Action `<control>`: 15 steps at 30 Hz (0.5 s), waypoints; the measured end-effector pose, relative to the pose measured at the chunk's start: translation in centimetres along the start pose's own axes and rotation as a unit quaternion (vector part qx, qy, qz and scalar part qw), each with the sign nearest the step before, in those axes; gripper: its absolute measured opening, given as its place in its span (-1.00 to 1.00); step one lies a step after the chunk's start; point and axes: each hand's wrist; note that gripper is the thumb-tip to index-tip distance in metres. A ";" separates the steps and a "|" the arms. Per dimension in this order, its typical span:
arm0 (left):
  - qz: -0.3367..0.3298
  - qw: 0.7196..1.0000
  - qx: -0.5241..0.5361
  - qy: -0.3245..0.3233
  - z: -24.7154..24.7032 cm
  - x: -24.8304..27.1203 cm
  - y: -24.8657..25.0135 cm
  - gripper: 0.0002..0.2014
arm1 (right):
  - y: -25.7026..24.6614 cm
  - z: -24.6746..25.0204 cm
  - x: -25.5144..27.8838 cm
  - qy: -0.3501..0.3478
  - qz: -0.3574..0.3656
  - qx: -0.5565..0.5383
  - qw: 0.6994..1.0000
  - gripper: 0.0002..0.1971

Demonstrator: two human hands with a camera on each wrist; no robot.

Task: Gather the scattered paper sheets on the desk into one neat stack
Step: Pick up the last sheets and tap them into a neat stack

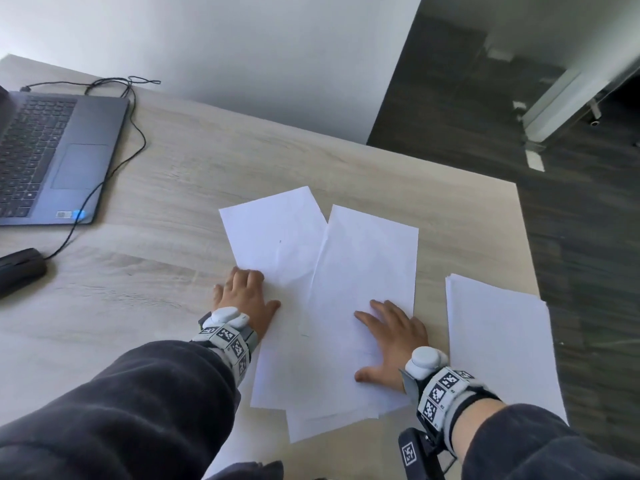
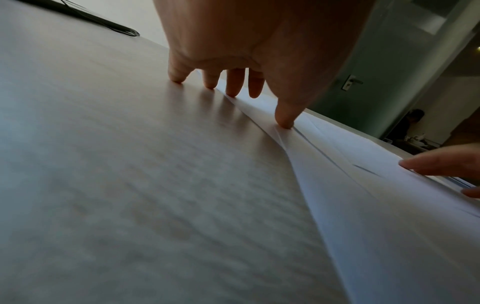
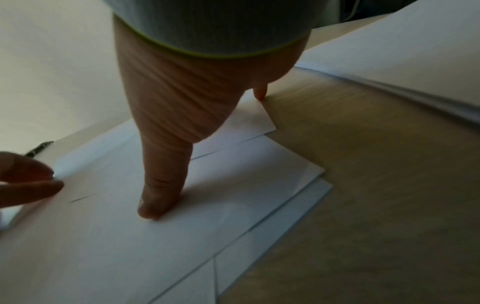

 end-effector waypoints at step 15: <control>-0.071 0.992 -0.042 -0.096 -0.8 3.0 2.1 -0.30 | 1.8 0.0 0.3 0.081 0.021 -0.020 0.996 -0.27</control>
Point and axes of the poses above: each hand's wrist, its own x-axis away from the middle knuckle, its own z-axis out of the back of the hand, y = z × x, and after that the axes turned 13 degrees about z, right-handed
